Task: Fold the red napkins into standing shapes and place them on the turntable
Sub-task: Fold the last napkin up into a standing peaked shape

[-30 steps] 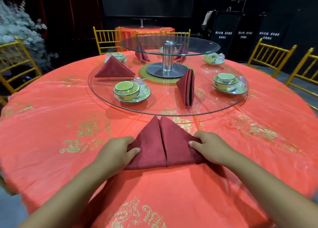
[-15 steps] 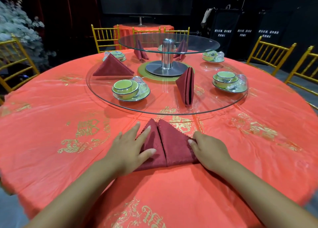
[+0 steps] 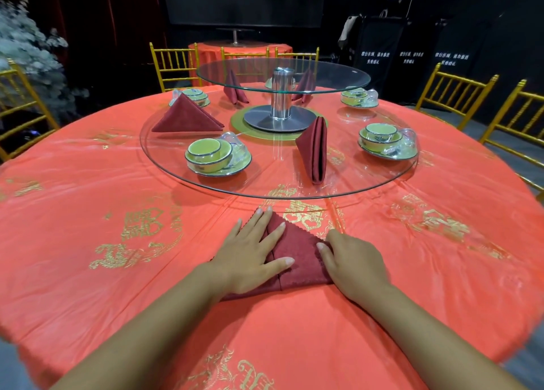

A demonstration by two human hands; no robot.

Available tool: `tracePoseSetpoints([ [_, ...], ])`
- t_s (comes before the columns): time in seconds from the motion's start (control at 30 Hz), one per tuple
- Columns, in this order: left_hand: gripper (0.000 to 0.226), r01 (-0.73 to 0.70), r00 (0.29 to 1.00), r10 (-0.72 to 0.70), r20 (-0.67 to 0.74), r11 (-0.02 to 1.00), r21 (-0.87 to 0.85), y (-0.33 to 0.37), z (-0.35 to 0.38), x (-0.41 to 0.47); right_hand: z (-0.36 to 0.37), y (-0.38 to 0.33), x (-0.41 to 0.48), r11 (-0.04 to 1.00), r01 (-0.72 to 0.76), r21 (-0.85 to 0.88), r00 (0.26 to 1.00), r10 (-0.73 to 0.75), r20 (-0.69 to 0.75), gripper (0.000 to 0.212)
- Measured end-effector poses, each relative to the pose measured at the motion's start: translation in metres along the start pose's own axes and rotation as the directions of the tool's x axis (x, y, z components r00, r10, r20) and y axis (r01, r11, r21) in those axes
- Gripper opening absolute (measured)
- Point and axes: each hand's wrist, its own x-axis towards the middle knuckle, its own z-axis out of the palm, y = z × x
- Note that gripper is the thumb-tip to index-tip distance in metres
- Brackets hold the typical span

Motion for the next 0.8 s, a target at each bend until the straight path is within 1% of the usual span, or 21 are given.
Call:
tracePoseSetpoints([
  [0.17, 0.091, 0.005, 1.000, -0.005, 0.009, 1.000, 0.011, -0.0007, 0.0036, 0.0008, 0.0028, 0.0013, -0.0028, 1.000, -0.026, 0.013, 0.997, 0.027, -0.071, 0.026],
  [0.3, 0.096, 0.010, 0.999, -0.011, 0.042, 1.000, 0.010, 0.0007, 0.0006, 0.0024, 0.0023, 0.0039, -0.0038, 0.998, -0.070, -0.001, 0.993, 0.069, -0.094, 0.029],
  [0.4, 0.098, 0.008, 0.998, -0.008, 0.062, 1.000, 0.012, 0.0009, -0.0017, 0.0036, 0.0027, 0.0051, -0.0038, 0.996, -0.092, 0.012, 0.992, 0.093, -0.091, 0.032],
  [0.5, 0.098, 0.002, 0.999, -0.003, 0.049, 1.000, 0.016, 0.0017, 0.0000, 0.0029, 0.0038, 0.0070, -0.0033, 0.995, -0.098, 0.033, 0.993, 0.100, -0.064, 0.032],
  [0.67, 0.094, -0.002, 0.999, 0.001, 0.048, 1.000, 0.015, 0.0035, 0.0028, 0.0017, 0.0053, 0.0102, -0.0037, 0.994, -0.087, 0.070, 0.996, 0.089, -0.026, 0.031],
  [0.8, 0.084, 0.005, 0.998, -0.007, 0.069, 1.000, 0.028, 0.0014, 0.0023, 0.0036, 0.0034, 0.0089, -0.0028, 0.993, -0.105, 0.062, 0.994, 0.106, -0.017, 0.031],
])
